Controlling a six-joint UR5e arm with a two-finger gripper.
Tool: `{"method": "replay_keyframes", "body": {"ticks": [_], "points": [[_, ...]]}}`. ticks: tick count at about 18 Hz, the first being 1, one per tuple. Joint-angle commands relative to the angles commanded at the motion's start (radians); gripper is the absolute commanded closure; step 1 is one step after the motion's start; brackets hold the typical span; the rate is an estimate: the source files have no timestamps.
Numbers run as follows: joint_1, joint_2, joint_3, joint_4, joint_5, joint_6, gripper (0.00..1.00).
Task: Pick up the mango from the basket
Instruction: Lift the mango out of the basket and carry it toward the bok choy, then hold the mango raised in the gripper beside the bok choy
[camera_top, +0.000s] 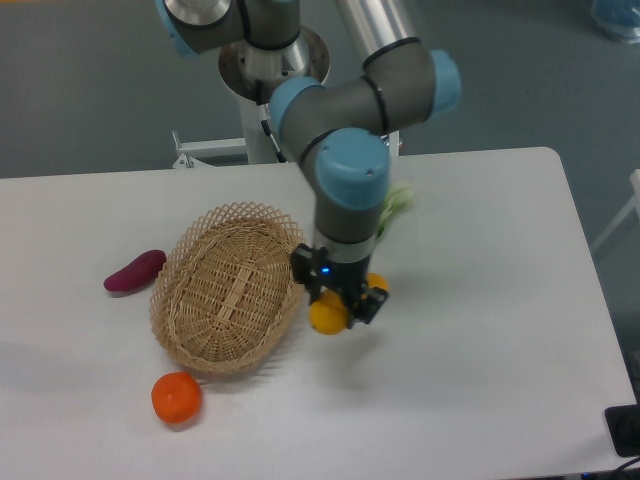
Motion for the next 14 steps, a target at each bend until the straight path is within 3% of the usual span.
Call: {"method": "replay_keyframes", "body": {"ticks": [5, 14], "points": [[0.049, -0.023, 0.057, 0.011, 0.003, 0.037, 0.51], [0.107, -0.044, 0.083, 0.003, 0.045, 0.117, 0.49]]}}
